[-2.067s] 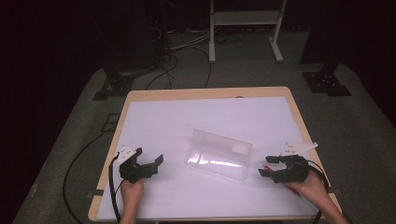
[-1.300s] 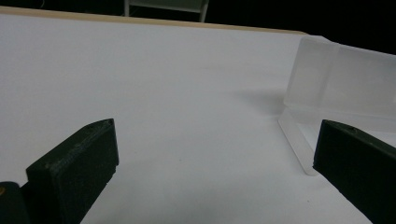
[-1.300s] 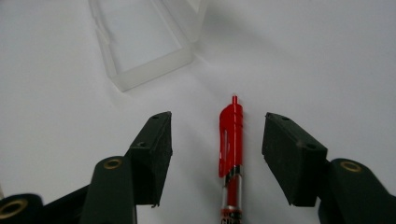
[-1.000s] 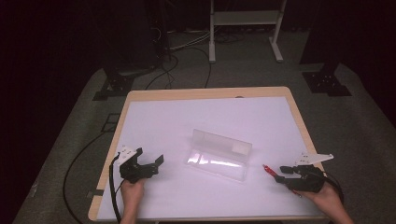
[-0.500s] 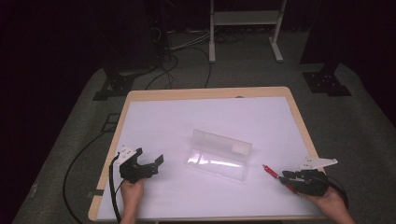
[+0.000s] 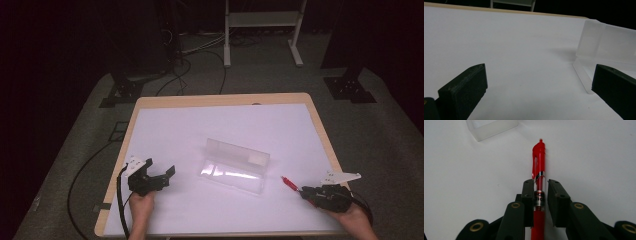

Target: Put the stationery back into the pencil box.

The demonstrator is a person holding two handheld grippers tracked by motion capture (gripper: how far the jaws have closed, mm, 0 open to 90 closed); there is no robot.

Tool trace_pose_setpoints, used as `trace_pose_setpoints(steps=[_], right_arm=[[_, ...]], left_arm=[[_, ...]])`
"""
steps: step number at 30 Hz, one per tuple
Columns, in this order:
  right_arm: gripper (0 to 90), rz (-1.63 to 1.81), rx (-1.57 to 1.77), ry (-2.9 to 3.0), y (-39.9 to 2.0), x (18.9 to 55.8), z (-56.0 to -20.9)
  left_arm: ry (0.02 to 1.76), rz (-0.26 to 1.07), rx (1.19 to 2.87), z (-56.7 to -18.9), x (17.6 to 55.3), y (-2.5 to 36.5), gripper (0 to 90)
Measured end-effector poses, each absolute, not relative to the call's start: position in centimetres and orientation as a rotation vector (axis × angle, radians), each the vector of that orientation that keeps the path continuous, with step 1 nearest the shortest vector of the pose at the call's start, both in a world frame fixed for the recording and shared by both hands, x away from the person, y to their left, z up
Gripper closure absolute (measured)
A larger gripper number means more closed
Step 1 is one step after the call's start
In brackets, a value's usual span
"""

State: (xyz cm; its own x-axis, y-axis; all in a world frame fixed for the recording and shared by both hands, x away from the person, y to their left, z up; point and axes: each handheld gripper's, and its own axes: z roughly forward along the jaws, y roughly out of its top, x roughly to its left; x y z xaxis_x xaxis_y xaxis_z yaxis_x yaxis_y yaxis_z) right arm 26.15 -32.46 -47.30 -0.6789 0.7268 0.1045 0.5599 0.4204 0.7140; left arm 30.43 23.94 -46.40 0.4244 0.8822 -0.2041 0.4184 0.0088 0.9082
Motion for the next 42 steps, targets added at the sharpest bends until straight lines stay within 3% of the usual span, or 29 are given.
trace_pose_setpoints(steps=[26, 42], right_arm=[[79.1, 1.142, 1.171, 2.421, -32.3, 26.0, -47.6], [79.1, 1.255, 1.096, 2.444, -31.3, 25.6, -45.1]], left_arm=[[1.167, 0.537, 1.600, -46.4, 30.4, 24.0, 0.0], [1.168, 0.537, 1.601, -46.4, 30.4, 24.0, 0.0]])
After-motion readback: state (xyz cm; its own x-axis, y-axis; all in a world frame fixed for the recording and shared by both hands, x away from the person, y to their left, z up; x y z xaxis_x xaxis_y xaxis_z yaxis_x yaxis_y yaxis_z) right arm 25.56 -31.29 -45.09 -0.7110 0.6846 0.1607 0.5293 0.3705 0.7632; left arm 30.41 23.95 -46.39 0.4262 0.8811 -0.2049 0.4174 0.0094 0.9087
